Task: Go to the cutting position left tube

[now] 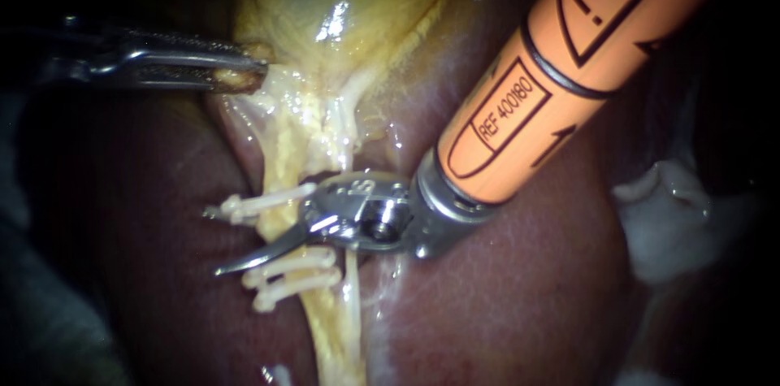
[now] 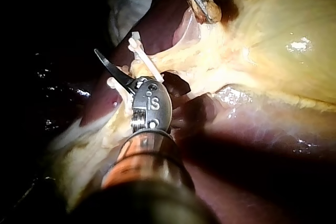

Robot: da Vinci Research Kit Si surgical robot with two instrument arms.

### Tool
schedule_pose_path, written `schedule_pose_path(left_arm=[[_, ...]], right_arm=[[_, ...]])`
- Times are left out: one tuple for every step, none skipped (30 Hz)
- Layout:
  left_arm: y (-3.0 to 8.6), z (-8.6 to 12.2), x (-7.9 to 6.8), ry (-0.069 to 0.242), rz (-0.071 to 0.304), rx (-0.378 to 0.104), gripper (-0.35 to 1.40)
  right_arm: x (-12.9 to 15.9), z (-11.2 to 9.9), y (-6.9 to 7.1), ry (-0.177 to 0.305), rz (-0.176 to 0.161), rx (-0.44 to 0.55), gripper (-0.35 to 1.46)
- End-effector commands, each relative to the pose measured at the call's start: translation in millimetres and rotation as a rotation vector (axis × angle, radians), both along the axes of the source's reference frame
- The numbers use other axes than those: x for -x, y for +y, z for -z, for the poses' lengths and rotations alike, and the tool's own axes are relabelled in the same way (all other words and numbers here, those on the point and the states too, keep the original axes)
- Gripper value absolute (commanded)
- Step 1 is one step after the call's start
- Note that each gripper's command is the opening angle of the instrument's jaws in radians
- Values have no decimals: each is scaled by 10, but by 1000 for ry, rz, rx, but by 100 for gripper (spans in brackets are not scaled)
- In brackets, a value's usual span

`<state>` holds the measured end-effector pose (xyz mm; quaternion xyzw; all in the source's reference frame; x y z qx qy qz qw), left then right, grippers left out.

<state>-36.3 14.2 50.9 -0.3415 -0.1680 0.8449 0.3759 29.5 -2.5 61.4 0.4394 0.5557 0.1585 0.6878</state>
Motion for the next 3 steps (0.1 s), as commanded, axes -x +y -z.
schedule_pose_path(left_arm=[[0, 0, 0, 0, 0, 0, -35], [0, 0, 0, 0, 0, 0, -35], [0, 0, 0, 0, 0, 0, -35]], right_arm=[[0, -1, 0, 0, 1, 0, 143], [0, -2, 0, 0, 1, 0, 143], [0, -2, 0, -3, 1, -5, 143]])
